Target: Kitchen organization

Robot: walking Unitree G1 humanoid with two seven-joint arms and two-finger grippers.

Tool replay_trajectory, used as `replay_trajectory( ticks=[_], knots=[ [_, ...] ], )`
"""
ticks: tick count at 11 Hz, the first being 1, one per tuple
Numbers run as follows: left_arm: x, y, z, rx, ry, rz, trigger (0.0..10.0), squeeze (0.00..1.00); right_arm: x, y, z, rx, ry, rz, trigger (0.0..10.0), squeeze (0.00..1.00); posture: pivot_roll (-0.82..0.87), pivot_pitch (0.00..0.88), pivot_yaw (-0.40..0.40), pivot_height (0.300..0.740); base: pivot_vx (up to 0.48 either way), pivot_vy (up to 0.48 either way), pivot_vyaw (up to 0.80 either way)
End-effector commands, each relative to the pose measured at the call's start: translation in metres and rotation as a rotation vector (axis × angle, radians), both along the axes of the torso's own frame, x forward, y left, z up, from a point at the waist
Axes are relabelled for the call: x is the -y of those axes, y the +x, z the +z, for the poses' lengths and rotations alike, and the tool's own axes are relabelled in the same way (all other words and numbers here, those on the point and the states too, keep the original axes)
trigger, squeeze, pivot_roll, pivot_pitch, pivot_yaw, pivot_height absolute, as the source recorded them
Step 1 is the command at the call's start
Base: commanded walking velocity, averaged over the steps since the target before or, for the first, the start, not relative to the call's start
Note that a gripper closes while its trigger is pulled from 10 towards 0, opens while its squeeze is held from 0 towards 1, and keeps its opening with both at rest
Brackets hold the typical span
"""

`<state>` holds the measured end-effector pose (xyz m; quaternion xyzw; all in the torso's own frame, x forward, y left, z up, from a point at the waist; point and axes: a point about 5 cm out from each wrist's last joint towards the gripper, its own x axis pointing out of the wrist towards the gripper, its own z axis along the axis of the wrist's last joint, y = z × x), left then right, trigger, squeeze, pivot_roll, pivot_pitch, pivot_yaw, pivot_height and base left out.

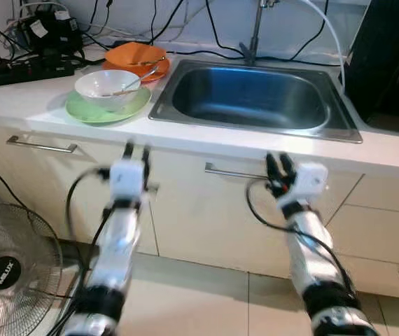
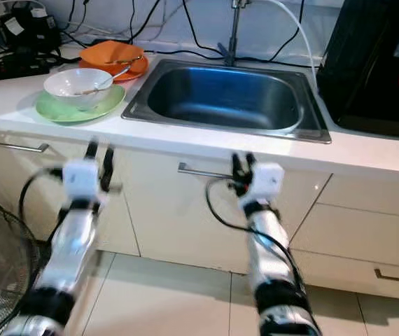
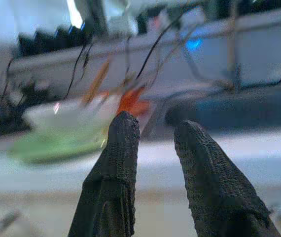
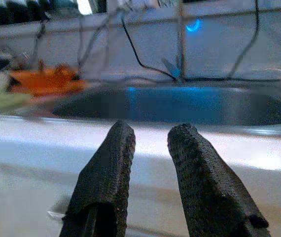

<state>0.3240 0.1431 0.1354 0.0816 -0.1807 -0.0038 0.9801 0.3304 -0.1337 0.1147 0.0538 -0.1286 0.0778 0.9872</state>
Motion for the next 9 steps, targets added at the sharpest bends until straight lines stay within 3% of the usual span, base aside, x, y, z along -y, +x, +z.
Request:
replay_trajectory(
  ticks=[1,2,4,5,9],
  knots=[
    [0.006,0.001,0.005,0.013,0.013,-0.008,10.0,0.0,-0.005,0.003,0.01,0.027,0.006,0.025,10.0,0.0,0.17,0.0,-0.008,0.74,0.0,0.0,0.0],
    [0.01,0.001,0.006,0.005,0.006,-0.012,10.0,0.0,-0.015,0.004,0.013,0.032,-0.006,0.055,10.0,0.0,0.18,0.0,-0.01,0.74,0.0,0.0,0.0],
    [0.006,0.0,0.004,-0.017,0.004,0.008,10.0,0.0,-0.018,0.004,0.013,0.022,-0.003,0.065,10.0,0.0,0.18,0.0,-0.015,0.74,0.0,0.0,0.28],
    [0.006,0.0,0.004,-0.017,0.002,0.013,10.0,0.0,-0.017,0.003,0.013,0.02,-0.012,0.063,10.0,0.0,0.18,0.0,-0.018,0.74,0.289,0.0,0.8],
    [0.006,-0.001,0.004,-0.034,0.005,0.013,10.0,0.0,-0.016,0.004,0.013,0.004,0.01,0.055,10.0,0.0,0.18,0.0,-0.013,0.74,0.384,0.0,0.0]
  ],
)
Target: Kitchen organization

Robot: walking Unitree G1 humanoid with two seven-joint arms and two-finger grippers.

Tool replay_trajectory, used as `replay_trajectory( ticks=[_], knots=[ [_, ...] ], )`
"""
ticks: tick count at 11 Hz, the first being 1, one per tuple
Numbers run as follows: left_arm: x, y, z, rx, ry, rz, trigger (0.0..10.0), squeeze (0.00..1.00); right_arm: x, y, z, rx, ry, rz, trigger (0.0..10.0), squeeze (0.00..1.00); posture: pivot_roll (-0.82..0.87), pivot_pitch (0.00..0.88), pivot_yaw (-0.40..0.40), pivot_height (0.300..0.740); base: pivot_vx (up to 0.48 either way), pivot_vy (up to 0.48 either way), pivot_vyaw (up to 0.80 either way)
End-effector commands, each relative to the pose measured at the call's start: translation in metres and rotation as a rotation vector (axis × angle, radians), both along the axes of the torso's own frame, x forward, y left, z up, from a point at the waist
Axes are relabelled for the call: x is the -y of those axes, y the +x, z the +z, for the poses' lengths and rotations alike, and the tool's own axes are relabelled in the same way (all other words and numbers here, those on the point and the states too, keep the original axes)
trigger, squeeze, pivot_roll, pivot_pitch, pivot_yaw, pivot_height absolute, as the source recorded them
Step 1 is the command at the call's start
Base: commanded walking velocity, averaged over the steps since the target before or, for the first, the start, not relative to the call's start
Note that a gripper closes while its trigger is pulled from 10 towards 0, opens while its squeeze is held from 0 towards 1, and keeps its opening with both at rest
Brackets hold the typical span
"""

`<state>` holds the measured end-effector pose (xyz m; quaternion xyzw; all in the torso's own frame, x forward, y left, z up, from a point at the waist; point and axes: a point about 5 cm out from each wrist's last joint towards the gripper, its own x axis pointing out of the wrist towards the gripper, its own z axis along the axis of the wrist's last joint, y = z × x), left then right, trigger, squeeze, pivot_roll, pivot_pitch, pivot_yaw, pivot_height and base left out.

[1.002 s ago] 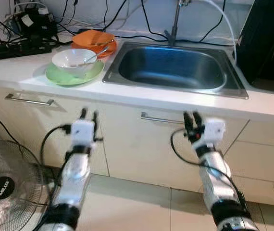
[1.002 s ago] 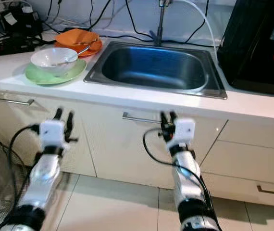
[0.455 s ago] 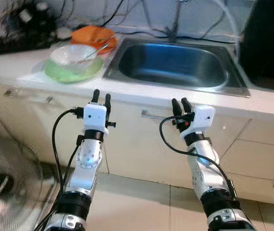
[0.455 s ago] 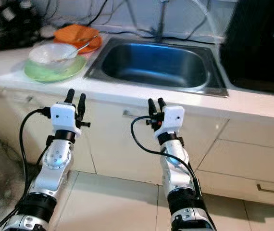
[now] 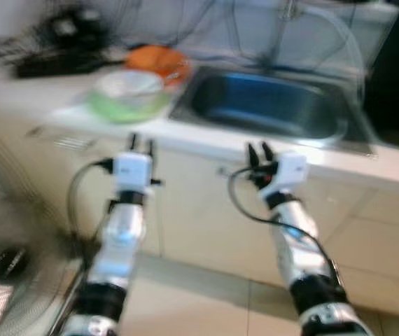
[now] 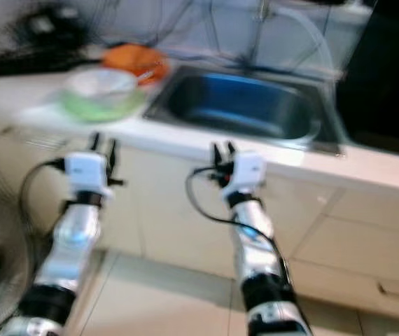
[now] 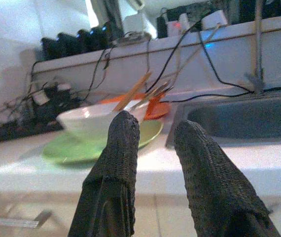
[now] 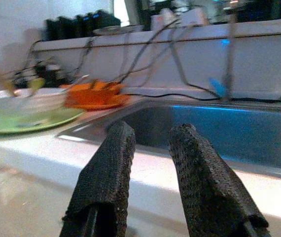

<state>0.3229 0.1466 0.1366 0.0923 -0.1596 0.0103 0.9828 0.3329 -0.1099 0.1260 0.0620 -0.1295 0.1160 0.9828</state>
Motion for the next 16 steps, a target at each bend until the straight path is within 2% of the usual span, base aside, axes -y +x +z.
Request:
replay_trajectory(
  ticks=[1,5,7,8,14,16],
  knots=[
    [0.011,0.0,0.003,0.006,-0.009,-0.025,10.0,0.0,0.008,0.001,0.001,-0.005,0.002,-0.022,10.0,0.0,0.18,0.0,-0.013,0.74,0.431,0.0,0.0],
    [0.011,0.0,0.004,0.005,-0.006,-0.029,10.0,0.0,0.008,0.002,0.001,-0.016,0.007,-0.02,10.0,0.0,0.18,0.0,-0.014,0.74,0.438,0.0,0.0],
    [0.012,0.0,0.004,0.007,-0.005,-0.029,10.0,0.0,0.006,0.001,0.002,-0.006,0.007,-0.011,10.0,0.0,0.18,0.0,-0.015,0.74,0.439,0.0,0.8],
    [0.012,-0.001,0.004,0.009,-0.004,-0.033,10.0,0.0,0.006,0.001,0.001,-0.011,0.013,-0.01,10.0,0.0,0.18,0.0,-0.015,0.74,0.439,0.0,0.0],
    [0.023,-0.003,0.004,0.015,0.012,-0.096,10.0,0.0,0.008,0.001,-0.001,-0.024,0.013,-0.019,10.0,0.0,0.18,0.0,-0.014,0.74,0.0,0.0,0.0],
    [0.024,-0.006,0.002,0.011,0.043,-0.106,10.0,0.0,0.007,0.001,-0.001,-0.029,0.013,-0.014,10.0,0.0,0.18,0.0,-0.014,0.74,0.0,0.0,0.0]
  ],
)
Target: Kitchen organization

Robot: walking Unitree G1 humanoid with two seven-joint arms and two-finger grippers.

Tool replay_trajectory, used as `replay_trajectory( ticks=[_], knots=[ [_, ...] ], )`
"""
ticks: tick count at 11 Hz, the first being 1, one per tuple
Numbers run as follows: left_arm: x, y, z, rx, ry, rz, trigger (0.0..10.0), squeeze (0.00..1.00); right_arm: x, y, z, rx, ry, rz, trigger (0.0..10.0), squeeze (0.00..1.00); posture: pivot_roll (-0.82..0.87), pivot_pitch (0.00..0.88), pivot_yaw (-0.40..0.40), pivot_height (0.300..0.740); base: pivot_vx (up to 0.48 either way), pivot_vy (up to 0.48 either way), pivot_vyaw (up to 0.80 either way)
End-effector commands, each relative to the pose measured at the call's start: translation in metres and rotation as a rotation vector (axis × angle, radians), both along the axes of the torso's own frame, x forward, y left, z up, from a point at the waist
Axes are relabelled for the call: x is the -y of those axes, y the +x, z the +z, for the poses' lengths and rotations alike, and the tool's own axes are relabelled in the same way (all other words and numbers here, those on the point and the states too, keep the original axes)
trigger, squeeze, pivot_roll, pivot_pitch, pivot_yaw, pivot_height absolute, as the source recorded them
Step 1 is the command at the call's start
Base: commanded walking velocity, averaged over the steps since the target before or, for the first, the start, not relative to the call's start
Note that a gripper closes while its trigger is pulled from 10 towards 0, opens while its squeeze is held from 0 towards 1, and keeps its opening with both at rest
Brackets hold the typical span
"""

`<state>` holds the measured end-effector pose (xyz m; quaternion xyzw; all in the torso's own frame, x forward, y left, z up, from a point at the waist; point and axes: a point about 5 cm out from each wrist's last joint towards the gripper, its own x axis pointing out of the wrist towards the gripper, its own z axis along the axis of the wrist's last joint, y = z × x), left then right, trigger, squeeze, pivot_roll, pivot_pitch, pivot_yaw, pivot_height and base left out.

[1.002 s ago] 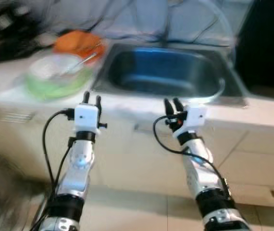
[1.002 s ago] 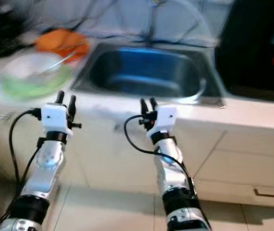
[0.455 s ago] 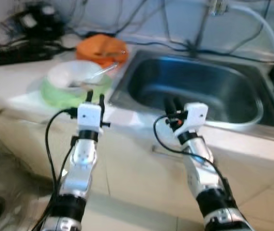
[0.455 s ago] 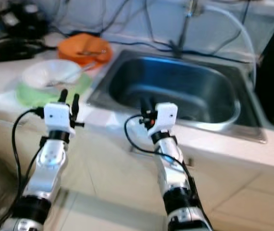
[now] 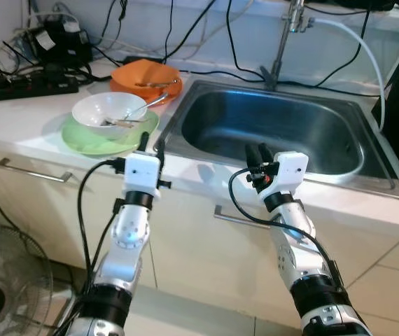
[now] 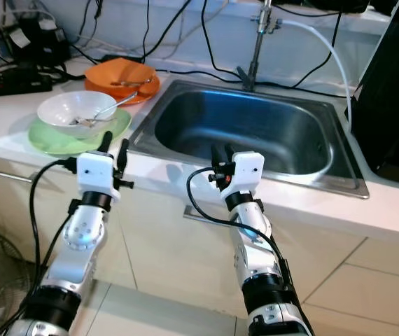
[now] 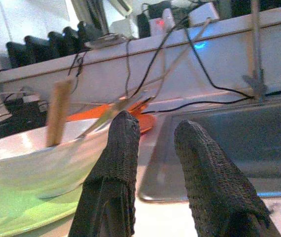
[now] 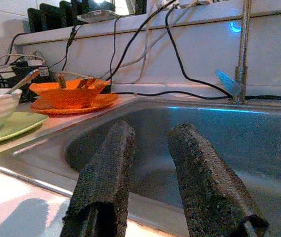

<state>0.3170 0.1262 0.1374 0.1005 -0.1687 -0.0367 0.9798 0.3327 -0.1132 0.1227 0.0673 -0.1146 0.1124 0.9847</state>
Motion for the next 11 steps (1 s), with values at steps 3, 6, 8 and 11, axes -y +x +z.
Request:
replay_trajectory(
  ticks=[3,6,8,11],
  knots=[
    [-0.0031,-0.0034,-0.0035,-0.013,0.042,-0.002,10.0,0.0,0.0033,0.0017,0.0013,-0.003,0.007,-0.008,10.0,0.0,0.18,0.0,-0.015,0.74,0.0,0.0,0.19],
    [-0.0019,-0.0032,-0.0047,-0.023,0.043,0.0,10.0,0.0,0.0033,0.0022,0.0008,-0.01,0.013,-0.011,10.0,0.0,0.18,0.0,-0.015,0.74,0.0,0.0,0.43],
    [-0.0017,-0.0031,-0.0056,-0.031,0.042,0.004,10.0,0.0,0.0032,0.002,0.0001,-0.012,0.004,-0.009,10.0,0.0,0.18,0.0,-0.015,0.74,0.0,0.0,0.0],
    [-0.0026,-0.0029,-0.006,-0.034,0.042,0.01,10.0,0.0,0.0018,0.0018,0.0,-0.01,0.001,-0.004,10.0,0.0,0.18,0.0,-0.015,0.74,0.0,0.0,0.0]
  ],
)
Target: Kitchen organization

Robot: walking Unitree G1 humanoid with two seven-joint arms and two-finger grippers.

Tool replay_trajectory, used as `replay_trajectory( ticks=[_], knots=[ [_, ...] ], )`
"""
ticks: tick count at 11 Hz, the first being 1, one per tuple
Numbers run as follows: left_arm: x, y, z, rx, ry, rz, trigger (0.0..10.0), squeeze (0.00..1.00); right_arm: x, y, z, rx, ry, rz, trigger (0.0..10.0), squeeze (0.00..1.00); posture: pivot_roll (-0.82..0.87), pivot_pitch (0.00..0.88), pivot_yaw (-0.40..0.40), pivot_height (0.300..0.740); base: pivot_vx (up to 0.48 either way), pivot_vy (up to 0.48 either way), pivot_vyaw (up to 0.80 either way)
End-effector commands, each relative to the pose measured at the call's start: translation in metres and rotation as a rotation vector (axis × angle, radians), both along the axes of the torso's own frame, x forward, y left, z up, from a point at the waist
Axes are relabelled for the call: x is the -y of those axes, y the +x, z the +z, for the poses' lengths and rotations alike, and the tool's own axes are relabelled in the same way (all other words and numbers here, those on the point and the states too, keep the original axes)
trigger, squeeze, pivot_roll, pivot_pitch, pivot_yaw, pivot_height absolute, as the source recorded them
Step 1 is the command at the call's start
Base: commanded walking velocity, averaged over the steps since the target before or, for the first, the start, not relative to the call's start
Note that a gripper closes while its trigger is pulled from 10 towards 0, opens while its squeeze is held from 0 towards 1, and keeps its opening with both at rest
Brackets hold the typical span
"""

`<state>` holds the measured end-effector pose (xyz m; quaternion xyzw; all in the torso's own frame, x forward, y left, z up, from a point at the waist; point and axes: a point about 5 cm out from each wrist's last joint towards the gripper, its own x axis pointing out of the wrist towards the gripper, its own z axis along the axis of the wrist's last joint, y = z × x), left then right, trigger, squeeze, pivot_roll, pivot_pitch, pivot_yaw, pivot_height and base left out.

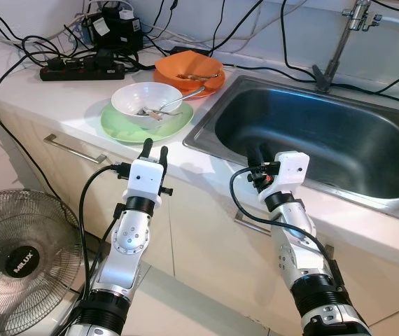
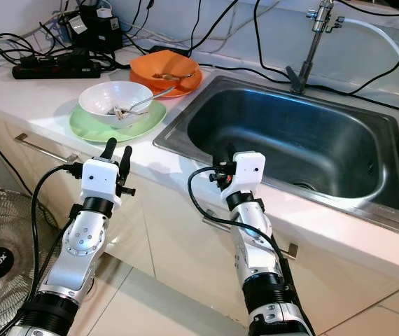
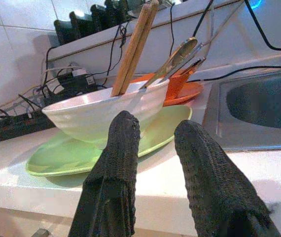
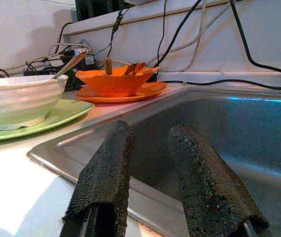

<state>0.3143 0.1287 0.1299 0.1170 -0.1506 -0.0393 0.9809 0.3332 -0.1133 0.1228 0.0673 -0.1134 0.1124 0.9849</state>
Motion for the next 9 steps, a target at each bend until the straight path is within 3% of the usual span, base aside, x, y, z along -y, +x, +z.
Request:
replay_trajectory(
  ticks=[1,4,7,9],
  knots=[
    [0.0,0.0,0.002,0.002,0.008,0.005,10.0,0.0,0.002,0.001,0.0,-0.006,0.008,-0.004,10.0,0.0,0.18,0.0,-0.015,0.74,0.0,0.0,0.0],
    [0.001,0.0,0.003,0.006,0.009,0.001,10.0,0.0,0.002,0.002,0.004,0.007,0.008,-0.007,10.0,0.0,0.18,0.0,-0.016,0.74,0.0,0.0,0.0],
    [0.002,0.001,0.008,0.025,0.008,-0.003,10.0,0.0,0.003,0.005,0.03,0.108,0.024,-0.01,10.0,0.0,0.18,0.0,-0.015,0.74,0.0,0.0,0.0],
    [0.003,0.001,0.007,0.025,0.007,-0.006,10.0,0.0,0.0,0.005,0.029,0.102,0.023,-0.003,10.0,0.0,0.18,0.0,-0.017,0.74,0.0,0.0,0.0]
  ],
)
